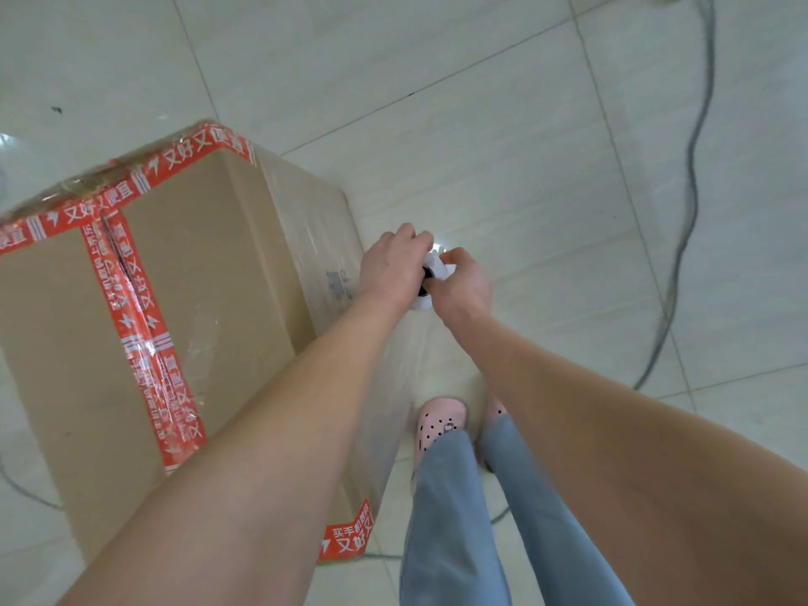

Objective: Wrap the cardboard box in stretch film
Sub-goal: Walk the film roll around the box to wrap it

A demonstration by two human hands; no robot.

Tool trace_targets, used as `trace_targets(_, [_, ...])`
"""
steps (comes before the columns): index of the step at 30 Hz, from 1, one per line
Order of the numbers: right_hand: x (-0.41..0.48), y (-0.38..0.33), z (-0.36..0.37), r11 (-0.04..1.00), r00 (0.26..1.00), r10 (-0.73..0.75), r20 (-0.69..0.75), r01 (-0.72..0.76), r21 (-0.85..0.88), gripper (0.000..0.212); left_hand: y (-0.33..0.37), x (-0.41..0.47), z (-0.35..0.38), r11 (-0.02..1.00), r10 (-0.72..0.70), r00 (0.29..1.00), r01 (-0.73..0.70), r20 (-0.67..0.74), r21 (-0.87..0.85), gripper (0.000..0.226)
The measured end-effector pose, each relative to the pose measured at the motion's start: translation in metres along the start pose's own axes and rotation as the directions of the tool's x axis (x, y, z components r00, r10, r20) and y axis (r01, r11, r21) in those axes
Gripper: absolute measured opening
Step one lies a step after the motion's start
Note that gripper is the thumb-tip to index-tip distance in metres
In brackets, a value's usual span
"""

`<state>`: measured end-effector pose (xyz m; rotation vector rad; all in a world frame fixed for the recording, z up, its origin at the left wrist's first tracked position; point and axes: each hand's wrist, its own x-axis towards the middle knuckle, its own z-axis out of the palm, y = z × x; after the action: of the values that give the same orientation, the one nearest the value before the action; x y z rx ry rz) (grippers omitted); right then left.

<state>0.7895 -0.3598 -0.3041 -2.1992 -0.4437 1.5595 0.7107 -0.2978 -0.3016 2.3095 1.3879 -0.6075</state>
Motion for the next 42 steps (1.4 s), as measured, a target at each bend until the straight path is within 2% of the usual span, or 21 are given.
trace_targets(4, [0.002,0.0,-0.004,1.0,1.0,-0.009,0.005,0.009,-0.029,0.03,0.003,0.005,-0.004,0.999,0.026,0.998,-0.029,0.062,0.046,0.03])
trace_targets(9, [0.006,-0.006,-0.001,1.0,0.999,-0.011,0.051,0.011,-0.007,0.031,0.0,0.007,-0.007,0.993,0.047,0.998,-0.051,0.046,0.103,0.027])
trace_targets(13, [0.013,-0.014,-0.003,0.999,0.999,0.002,0.044,0.0,-0.048,0.037,-0.003,0.017,-0.014,0.994,0.06,0.994,-0.068,0.086,0.091,0.026])
trace_targets(16, [0.02,-0.025,-0.007,0.996,1.0,0.006,0.023,-0.004,-0.094,0.038,-0.007,0.026,-0.019,1.0,-0.017,0.996,0.017,0.09,0.0,0.021])
trace_targets(19, [0.026,-0.037,-0.008,0.993,1.0,0.003,-0.026,-0.006,-0.114,0.034,-0.017,0.035,-0.023,0.978,-0.154,0.984,0.164,0.085,-0.129,0.018])
trace_targets(22, [0.033,-0.051,-0.005,0.983,1.0,-0.013,-0.024,0.008,-0.182,0.036,-0.029,0.041,-0.026,0.878,-0.336,0.932,0.361,0.132,-0.313,0.015])
trace_targets(24, [0.036,-0.059,-0.001,0.983,1.0,0.002,-0.01,-0.004,-0.184,0.041,-0.036,0.045,-0.026,0.754,-0.458,0.87,0.49,0.185,-0.437,0.007])
trace_targets(26, [0.04,-0.066,0.004,0.985,1.0,0.011,-0.004,-0.011,-0.174,0.043,-0.042,0.048,-0.024,0.612,-0.54,0.809,0.567,0.234,-0.551,0.015])
trace_targets(28, [0.043,-0.075,0.007,0.986,1.0,0.007,-0.01,-0.008,-0.164,0.042,-0.046,0.051,-0.025,0.566,-0.554,0.788,0.592,0.267,-0.573,0.017])
trace_targets(29, [0.045,-0.079,0.009,0.987,1.0,0.003,-0.011,-0.005,-0.161,0.04,-0.047,0.053,-0.026,0.608,-0.535,0.803,0.581,0.262,-0.541,0.014])
trace_targets(31, [0.048,-0.085,0.013,0.986,1.0,-0.001,-0.006,0.0,-0.166,0.036,-0.05,0.057,-0.03,0.758,-0.454,0.868,0.494,0.2,-0.425,0.019])
trace_targets(33, [0.048,-0.086,0.018,0.987,1.0,-0.004,-0.001,0.004,-0.16,0.033,-0.054,0.062,-0.037,0.908,-0.286,0.952,0.305,0.105,-0.289,0.024])
trace_targets(34, [0.048,-0.086,0.021,0.988,1.0,-0.003,-0.001,0.003,-0.153,0.032,-0.056,0.065,-0.039,0.951,-0.199,0.977,0.213,0.082,-0.225,0.025])
trace_targets(37, [0.05,-0.088,0.026,0.99,1.0,0.016,-0.011,-0.017,-0.137,0.034,-0.063,0.072,-0.042,0.989,-0.05,0.996,0.06,0.078,-0.136,0.028])
trace_targets(42, [0.048,-0.091,0.035,0.989,1.0,0.028,-0.01,-0.03,-0.143,0.038,-0.072,0.078,-0.044,0.992,0.022,0.997,-0.014,0.07,-0.122,0.03])
